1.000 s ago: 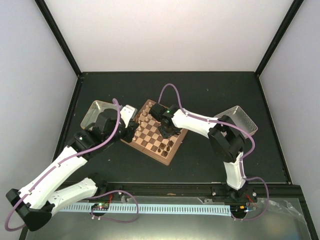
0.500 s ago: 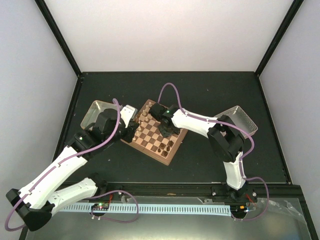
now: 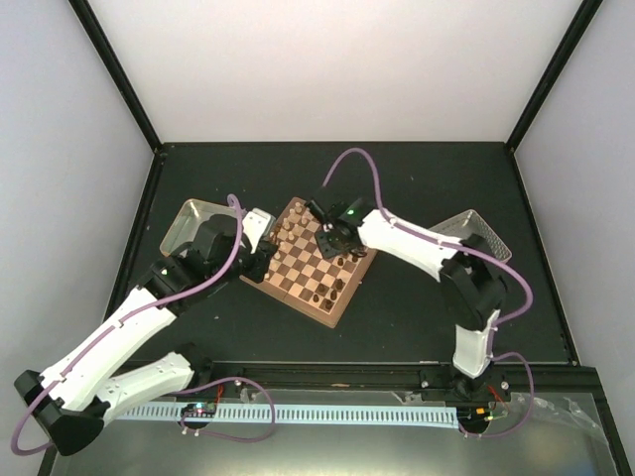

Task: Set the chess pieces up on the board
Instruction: Place the chess piece on the chessboard.

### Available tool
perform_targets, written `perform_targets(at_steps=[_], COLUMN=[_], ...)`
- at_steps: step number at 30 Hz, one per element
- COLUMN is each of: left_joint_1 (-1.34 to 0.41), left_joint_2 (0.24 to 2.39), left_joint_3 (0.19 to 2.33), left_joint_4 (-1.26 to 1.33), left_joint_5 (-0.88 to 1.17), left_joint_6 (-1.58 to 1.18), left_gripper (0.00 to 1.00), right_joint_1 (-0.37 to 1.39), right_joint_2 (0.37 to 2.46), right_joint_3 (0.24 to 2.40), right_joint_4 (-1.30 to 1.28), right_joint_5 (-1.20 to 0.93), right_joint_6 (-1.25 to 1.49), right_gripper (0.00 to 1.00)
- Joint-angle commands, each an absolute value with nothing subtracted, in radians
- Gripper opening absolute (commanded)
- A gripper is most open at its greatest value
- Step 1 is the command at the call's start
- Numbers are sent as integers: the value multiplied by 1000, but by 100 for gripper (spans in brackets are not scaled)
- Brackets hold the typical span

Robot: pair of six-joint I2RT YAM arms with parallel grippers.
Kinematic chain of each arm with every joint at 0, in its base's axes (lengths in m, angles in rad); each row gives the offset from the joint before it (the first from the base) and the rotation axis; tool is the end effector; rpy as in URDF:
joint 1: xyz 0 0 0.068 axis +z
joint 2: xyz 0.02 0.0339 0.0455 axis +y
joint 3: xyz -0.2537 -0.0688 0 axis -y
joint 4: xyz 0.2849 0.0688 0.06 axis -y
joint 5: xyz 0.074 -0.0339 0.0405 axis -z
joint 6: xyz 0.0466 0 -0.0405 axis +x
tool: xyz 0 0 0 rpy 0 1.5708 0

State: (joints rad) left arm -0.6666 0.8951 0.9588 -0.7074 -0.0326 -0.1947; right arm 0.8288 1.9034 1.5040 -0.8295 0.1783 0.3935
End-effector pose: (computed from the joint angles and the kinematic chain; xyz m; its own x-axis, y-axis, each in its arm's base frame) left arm 0.1882 -0.1461 0.3171 -0.5784 0.2090 -0.7885 0.4950 0.8583 -0.1356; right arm 0.2959 0.3105 0.1849 -0.8507 -0.3696 -0.3737 -0.3888 0.9210 -0.0258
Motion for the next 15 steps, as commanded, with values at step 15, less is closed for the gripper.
perform_targets(at_steps=[15], left_joint_1=[-661], left_joint_2=[1049], left_joint_3=[1005], left_joint_4=[-547], left_joint_5=[466], left_joint_6=[-137], left_gripper=[13], right_joint_1=[649], right_joint_2=[1261], right_joint_3=[1056], right_joint_4=[-274], right_joint_5=[-617], right_joint_6=[496], right_gripper=[60])
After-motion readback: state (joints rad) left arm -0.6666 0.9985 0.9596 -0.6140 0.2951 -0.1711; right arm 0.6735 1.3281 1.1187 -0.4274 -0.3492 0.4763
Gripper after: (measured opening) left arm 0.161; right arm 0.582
